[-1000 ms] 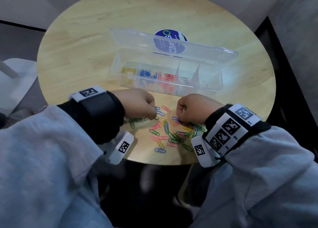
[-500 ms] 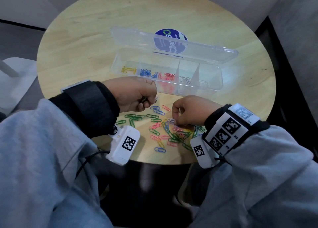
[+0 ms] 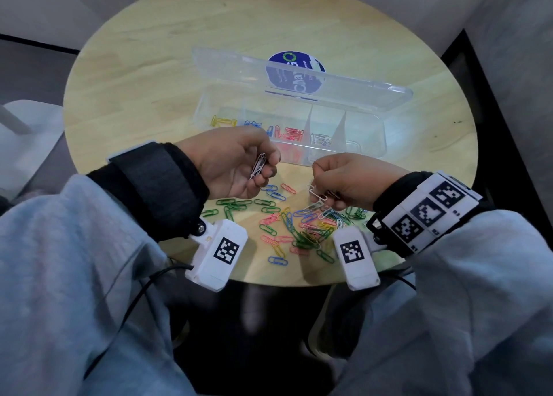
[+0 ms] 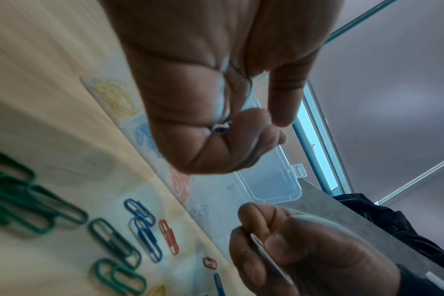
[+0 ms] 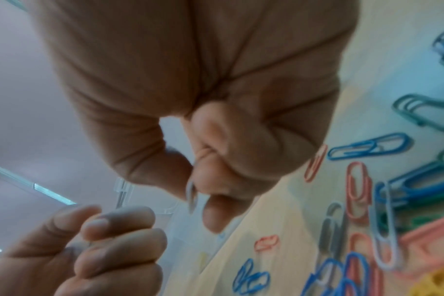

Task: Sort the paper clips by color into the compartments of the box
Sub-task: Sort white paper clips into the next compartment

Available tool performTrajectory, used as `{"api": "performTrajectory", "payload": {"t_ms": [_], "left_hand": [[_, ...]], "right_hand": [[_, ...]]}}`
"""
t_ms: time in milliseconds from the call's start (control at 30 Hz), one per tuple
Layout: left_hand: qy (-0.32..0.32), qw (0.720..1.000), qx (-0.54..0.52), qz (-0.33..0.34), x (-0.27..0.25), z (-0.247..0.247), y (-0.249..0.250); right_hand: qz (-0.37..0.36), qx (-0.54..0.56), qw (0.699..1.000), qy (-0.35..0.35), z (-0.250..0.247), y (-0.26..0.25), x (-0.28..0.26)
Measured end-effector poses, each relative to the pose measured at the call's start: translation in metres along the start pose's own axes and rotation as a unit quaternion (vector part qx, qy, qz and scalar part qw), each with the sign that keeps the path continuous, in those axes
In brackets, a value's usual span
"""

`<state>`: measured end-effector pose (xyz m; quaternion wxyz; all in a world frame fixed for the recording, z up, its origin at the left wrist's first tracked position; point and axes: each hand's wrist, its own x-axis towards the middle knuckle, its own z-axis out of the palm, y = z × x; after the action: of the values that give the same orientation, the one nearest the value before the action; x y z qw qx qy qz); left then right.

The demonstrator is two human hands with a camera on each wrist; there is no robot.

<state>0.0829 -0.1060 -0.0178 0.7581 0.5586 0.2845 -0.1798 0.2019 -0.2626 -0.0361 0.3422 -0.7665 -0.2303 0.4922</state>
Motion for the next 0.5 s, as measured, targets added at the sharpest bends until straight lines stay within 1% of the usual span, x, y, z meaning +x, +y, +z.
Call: {"api": "performTrajectory", "payload": {"t_ms": [100,167,200,267,333,433,467,500], "left_hand": [[0.032,0.998,0.049,-0.007,0.002,0.004,-0.002],[0.077,0.988,0.135,-0.007,0.006,0.009,-0.004],[0.098,0.977,0.191,-0.003,0.007,0.010,-0.006],[0.123,0.940,0.319,0.009,0.008,0.012,-0.009],[0.130,0.898,0.420,0.021,0.007,0.016,-0.013],[0.141,0.854,0.499,0.040,0.005,0.024,-0.016],[0.142,0.842,0.518,0.052,0.004,0.028,-0.017],[0.142,0.830,0.536,0.063,0.004,0.031,-0.018]], "right_hand": [[0.001,-0.002,1.000,0.005,-0.005,0.001,-0.001],[0.010,-0.007,1.000,0.003,-0.009,0.001,-0.002],[0.016,-0.017,1.000,0.005,-0.011,0.002,-0.003],[0.026,-0.034,0.999,0.016,-0.015,0.002,-0.005],[0.038,-0.036,0.998,0.029,-0.018,0.003,-0.010],[0.047,-0.029,0.998,0.028,-0.020,0.006,-0.013],[0.045,-0.042,0.998,0.025,-0.020,0.007,-0.013],[0.039,-0.078,0.996,0.022,-0.020,0.008,-0.013]]}}
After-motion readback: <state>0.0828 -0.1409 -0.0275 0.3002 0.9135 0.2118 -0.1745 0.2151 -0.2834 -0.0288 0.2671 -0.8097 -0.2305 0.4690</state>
